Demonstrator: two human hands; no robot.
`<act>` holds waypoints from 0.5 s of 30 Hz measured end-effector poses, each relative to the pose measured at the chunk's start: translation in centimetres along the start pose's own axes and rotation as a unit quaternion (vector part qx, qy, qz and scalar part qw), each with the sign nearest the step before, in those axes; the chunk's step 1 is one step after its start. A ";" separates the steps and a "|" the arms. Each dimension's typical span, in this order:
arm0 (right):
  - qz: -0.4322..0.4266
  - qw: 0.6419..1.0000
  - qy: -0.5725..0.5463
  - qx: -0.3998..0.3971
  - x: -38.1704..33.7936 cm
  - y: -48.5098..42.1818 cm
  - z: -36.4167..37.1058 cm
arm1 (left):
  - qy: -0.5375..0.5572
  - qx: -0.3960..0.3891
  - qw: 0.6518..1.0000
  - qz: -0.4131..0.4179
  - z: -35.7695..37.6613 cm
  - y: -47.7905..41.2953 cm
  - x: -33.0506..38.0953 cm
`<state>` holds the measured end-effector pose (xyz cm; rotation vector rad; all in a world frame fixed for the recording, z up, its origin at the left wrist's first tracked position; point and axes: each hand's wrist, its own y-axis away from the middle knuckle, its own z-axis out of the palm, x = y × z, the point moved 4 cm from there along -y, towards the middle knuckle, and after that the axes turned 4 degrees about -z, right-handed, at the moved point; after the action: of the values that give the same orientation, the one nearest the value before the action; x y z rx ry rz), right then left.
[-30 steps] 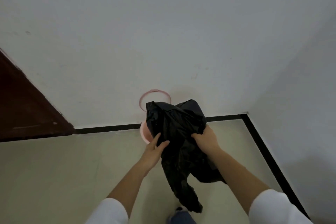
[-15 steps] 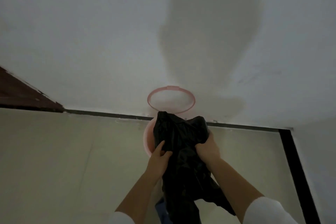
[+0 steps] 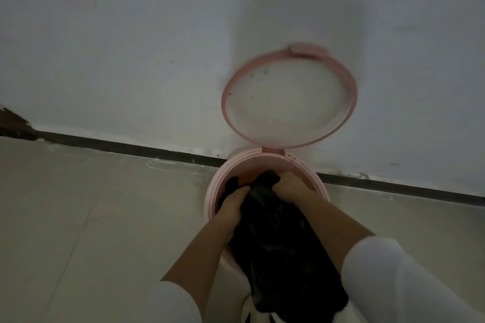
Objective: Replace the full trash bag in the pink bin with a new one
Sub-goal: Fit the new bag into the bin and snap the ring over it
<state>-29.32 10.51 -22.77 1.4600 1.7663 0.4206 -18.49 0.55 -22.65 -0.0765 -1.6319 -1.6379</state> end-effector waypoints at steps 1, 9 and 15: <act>0.007 1.000 -0.001 -0.001 0.6 -1.6 0.5 | 0.043 0.018 0.999 0.005 -0.4 -1.1 -0.4; 0.031 0.987 -0.110 -0.112 1.7 -4.8 1.8 | 0.025 0.013 0.999 0.045 -1.9 -3.8 -0.2; -0.133 0.991 -0.015 0.030 0.8 -0.5 -3.8 | -0.128 -0.039 0.976 0.173 -2.1 -0.8 1.6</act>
<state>-32.47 11.95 -20.98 1.2411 1.9312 0.2067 -19.00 -2.20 -22.72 -0.6023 -1.6313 -1.4637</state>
